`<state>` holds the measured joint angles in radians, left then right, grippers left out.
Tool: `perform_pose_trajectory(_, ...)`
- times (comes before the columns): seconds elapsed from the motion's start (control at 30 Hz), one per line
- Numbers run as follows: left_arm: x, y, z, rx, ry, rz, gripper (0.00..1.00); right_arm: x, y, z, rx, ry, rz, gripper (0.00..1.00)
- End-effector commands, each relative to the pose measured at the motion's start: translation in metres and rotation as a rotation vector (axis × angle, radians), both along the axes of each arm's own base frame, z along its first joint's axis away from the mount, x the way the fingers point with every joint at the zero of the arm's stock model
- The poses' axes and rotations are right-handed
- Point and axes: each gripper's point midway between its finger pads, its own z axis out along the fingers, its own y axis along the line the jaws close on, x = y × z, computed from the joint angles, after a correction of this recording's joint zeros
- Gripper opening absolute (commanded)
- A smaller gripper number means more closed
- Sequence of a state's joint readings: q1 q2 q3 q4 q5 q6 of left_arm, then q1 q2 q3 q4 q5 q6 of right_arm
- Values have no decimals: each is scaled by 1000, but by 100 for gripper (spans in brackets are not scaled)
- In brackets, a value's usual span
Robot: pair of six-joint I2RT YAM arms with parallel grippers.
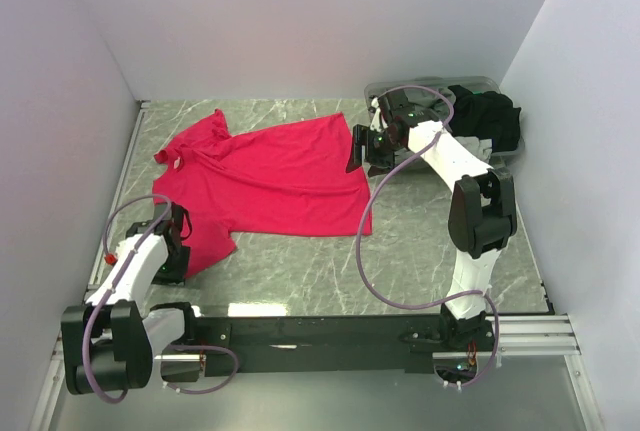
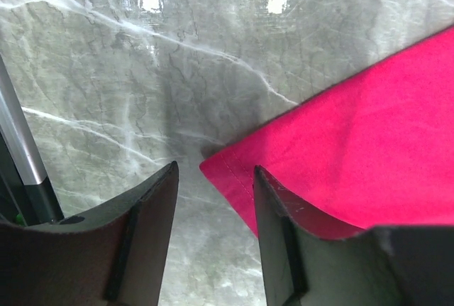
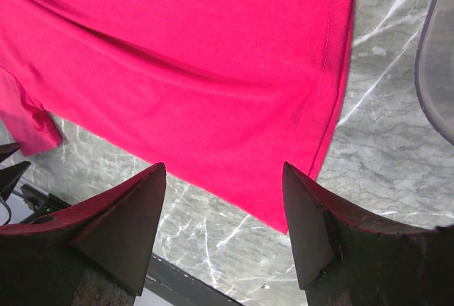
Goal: Fold and stack the t-shirts
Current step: Flatten the tshirt out
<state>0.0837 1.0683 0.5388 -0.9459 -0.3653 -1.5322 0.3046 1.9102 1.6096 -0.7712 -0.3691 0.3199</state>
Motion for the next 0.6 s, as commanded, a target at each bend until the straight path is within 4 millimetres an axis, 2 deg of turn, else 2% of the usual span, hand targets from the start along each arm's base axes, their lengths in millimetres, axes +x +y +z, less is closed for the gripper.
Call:
perform_pose_trajectory(0.0, 2, 4, -3, 19, 16, -9, 51, 3, -2, 2, 5, -12, 0, 73)
perform_pose_trajectory(0.33, 5, 4, -3, 19, 1, -22, 32, -2, -8, 3, -10, -12, -8, 73)
perform_pose_trajectory(0.57, 7, 2, -5, 13, -5, -32, 27, -22, -20, -11, -67, 17, -2, 72)
